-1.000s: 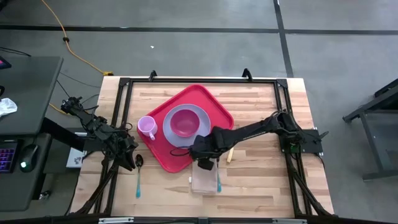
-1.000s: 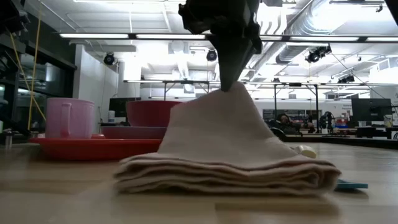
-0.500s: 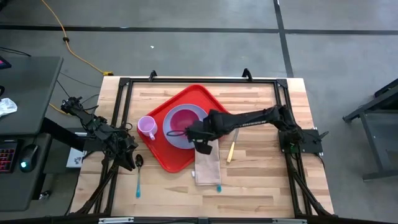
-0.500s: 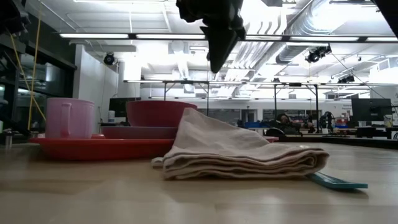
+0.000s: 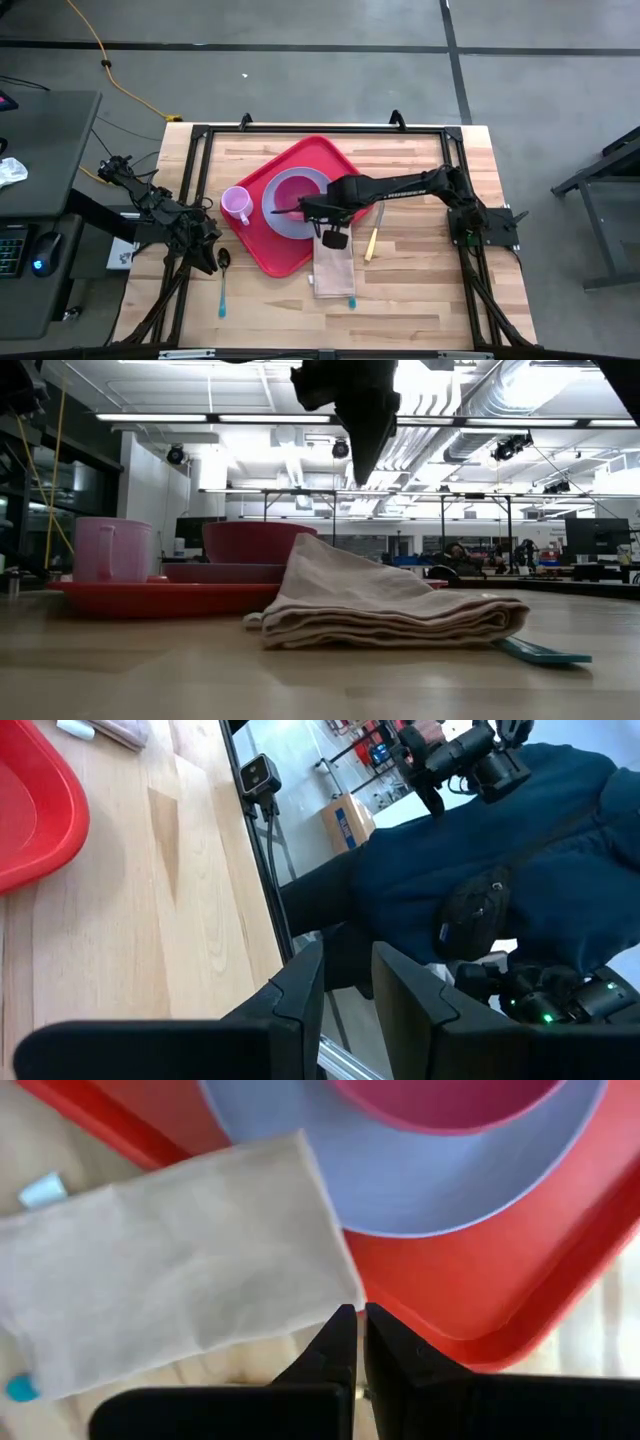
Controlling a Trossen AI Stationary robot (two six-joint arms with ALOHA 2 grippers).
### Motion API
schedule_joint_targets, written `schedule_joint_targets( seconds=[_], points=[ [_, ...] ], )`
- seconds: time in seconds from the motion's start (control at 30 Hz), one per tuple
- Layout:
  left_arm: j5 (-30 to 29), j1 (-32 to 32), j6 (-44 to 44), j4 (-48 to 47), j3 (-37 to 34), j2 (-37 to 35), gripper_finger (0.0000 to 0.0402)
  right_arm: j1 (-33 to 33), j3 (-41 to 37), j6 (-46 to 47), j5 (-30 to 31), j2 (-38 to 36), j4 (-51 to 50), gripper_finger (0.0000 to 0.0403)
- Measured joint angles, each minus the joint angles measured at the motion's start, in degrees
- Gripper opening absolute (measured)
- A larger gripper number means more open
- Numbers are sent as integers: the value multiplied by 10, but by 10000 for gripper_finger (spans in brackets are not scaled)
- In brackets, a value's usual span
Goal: Set up tray
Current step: Put the brown table napkin to the right of the white plate on the red serving tray
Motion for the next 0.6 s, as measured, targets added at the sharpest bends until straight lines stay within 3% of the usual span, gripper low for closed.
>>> schedule_joint_targets(
  seconds=[0.2,0.6],
  points=[
    [0,0,0,-2,0,0,117,0,0,-15,-15,0,10,28],
    [0,0,2,-7,0,0,117,8,0,-15,19,0,10,144]
  ],
)
